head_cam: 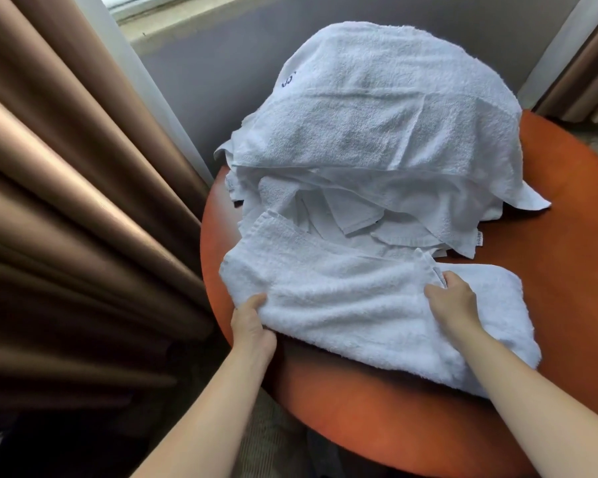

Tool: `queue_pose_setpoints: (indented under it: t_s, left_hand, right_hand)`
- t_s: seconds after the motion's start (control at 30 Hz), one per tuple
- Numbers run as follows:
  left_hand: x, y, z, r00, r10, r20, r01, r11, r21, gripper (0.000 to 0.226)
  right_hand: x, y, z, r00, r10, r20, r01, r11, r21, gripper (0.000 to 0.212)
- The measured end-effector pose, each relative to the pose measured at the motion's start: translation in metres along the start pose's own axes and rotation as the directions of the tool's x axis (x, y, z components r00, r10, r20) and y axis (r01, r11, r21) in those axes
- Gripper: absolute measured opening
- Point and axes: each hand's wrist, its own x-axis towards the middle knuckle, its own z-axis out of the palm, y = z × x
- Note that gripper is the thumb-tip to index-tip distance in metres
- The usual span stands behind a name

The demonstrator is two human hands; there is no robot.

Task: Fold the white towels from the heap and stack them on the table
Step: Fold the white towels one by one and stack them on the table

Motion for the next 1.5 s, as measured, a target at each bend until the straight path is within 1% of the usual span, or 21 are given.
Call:
queue_pose_setpoints:
  t_s: [0.07, 0.13, 0.2, 0.27, 0.33, 0.4, 0.43, 0.5, 0.53, 0.63, 0.7, 0.77, 0.83, 0.9, 0.97, 1.0, 1.1, 1.2, 1.27, 1.4, 1.5]
  left_hand:
    - [0.001, 0.004, -0.001, 0.997, -0.003, -0.079, 0.001, 1.000, -0.028, 0.040]
    - [0.002, 0.003, -0.007, 0.982, 0.004, -0.187, -0.011, 0.999, -0.040, 0.047]
    - [0.005, 0.002, -0.017, 0.943, 0.033, -0.332, -0.022, 0.999, 0.036, 0.049]
    - [0.007, 0.005, -0.023, 0.913, 0.118, -0.391, -0.057, 0.985, 0.162, 0.044]
    - [0.009, 0.012, -0.022, 0.884, 0.251, -0.395, -0.153, 0.953, 0.263, 0.037]
    - [0.009, 0.024, -0.020, 0.825, 0.404, -0.394, -0.247, 0.886, 0.392, 0.038]
    - [0.011, 0.032, -0.021, 0.779, 0.509, -0.366, -0.285, 0.807, 0.517, 0.041]
    - [0.020, 0.047, -0.021, 0.702, 0.688, -0.184, -0.316, 0.532, 0.786, 0.039]
    - [0.026, 0.053, -0.019, 0.708, 0.704, -0.060, -0.326, 0.400, 0.857, 0.039]
    - [0.044, 0.065, 0.001, 0.809, 0.533, 0.249, -0.372, 0.136, 0.918, 0.048]
    - [0.054, 0.066, 0.016, 0.852, 0.410, 0.326, -0.373, 0.039, 0.927, 0.057]
    - [0.061, 0.065, 0.026, 0.896, 0.333, 0.293, -0.325, 0.045, 0.945, 0.063]
    - [0.064, 0.066, 0.031, 0.913, 0.320, 0.253, -0.285, 0.057, 0.957, 0.051]
    - [0.064, 0.068, 0.032, 0.873, 0.385, 0.298, -0.327, 0.010, 0.945, 0.027]
    - [0.064, 0.069, 0.032, 0.815, 0.427, 0.392, -0.429, -0.010, 0.903, 0.012]
    - [0.064, 0.069, 0.031, 0.795, 0.420, 0.437, -0.487, 0.012, 0.873, 0.011]
    - [0.067, 0.070, 0.027, 0.773, 0.384, 0.505, -0.593, 0.155, 0.790, 0.021]
    - [0.071, 0.072, 0.027, 0.745, 0.406, 0.529, -0.639, 0.208, 0.741, 0.022]
    - [0.074, 0.072, 0.028, 0.738, 0.418, 0.530, -0.643, 0.200, 0.739, 0.017]
    - [0.083, 0.070, 0.024, 0.772, 0.378, 0.510, -0.590, 0.132, 0.796, 0.004]
    - [0.088, 0.068, 0.022, 0.776, 0.350, 0.524, -0.587, 0.096, 0.804, 0.004]
  right_hand:
    - [-0.001, -0.001, 0.000, 1.000, 0.002, -0.012, -0.002, 1.000, 0.010, 0.018]
    - [-0.002, -0.001, 0.000, 1.000, 0.000, -0.021, 0.001, 1.000, 0.024, 0.017]
    - [-0.005, -0.001, 0.000, 1.000, -0.009, -0.025, 0.009, 1.000, 0.025, 0.009]
    - [-0.007, 0.000, 0.000, 1.000, -0.017, -0.026, 0.018, 0.999, 0.027, 0.003]
    - [-0.009, 0.000, 0.000, 0.999, -0.027, -0.040, 0.028, 0.999, 0.025, 0.003]
    - [-0.010, 0.000, 0.001, 0.998, -0.030, -0.051, 0.031, 0.999, 0.018, 0.003]
    - [-0.010, 0.000, 0.002, 0.998, -0.032, -0.052, 0.032, 0.999, 0.012, 0.004]
    - [-0.011, 0.001, 0.002, 0.999, -0.033, -0.042, 0.033, 0.999, 0.001, 0.009]
    - [-0.011, 0.001, 0.002, 0.999, -0.029, -0.035, 0.029, 1.000, 0.000, 0.010]
    - [-0.010, -0.001, -0.002, 1.000, -0.005, -0.024, 0.005, 1.000, 0.014, 0.008]
    - [-0.008, -0.001, -0.003, 1.000, 0.006, -0.020, -0.006, 1.000, 0.012, 0.007]
    - [-0.007, 0.000, -0.004, 1.000, 0.014, -0.019, -0.014, 1.000, 0.005, 0.010]
    - [-0.007, 0.002, -0.005, 1.000, 0.023, -0.018, -0.023, 1.000, 0.003, 0.011]
    - [-0.006, 0.003, -0.006, 0.999, 0.026, -0.023, -0.026, 1.000, 0.001, 0.009]
    - [-0.006, 0.003, -0.005, 0.999, 0.022, -0.035, -0.022, 1.000, -0.002, 0.010]
    - [-0.006, 0.003, -0.005, 0.999, 0.020, -0.040, -0.020, 1.000, 0.001, 0.009]
    - [-0.007, 0.002, -0.004, 0.999, 0.020, -0.044, -0.021, 1.000, -0.004, 0.015]
    - [-0.005, 0.005, -0.005, 0.998, 0.029, -0.055, -0.029, 1.000, -0.007, 0.019]
    - [-0.004, 0.006, -0.005, 0.998, 0.028, -0.062, -0.028, 1.000, -0.002, 0.019]
    - [-0.005, 0.007, -0.004, 0.998, 0.014, -0.066, -0.013, 1.000, 0.006, 0.020]
    - [-0.004, 0.007, -0.004, 0.998, 0.016, -0.061, -0.015, 1.000, 0.002, 0.018]
